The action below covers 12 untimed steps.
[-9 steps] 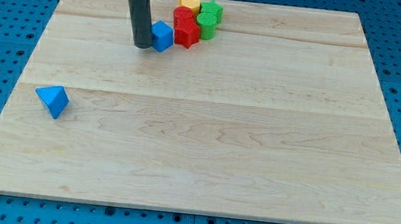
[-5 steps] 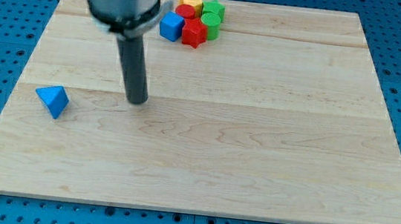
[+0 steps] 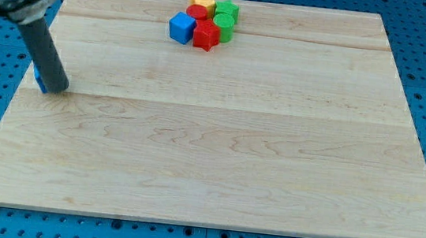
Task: Push the blue triangle closer to the red circle
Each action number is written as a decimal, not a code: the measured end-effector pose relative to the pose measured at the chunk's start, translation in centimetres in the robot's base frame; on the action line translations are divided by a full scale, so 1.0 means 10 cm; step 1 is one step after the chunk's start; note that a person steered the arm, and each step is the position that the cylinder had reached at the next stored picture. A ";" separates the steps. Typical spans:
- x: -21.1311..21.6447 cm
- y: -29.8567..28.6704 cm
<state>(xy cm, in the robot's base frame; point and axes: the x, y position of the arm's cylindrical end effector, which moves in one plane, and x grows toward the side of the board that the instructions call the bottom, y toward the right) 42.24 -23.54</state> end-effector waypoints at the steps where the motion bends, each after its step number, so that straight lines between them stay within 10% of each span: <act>1: 0.32 0.06; 5: -0.38 -0.29; 10: 0.56 0.64; 12: 0.24 1.17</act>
<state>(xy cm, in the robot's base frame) 44.66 -11.83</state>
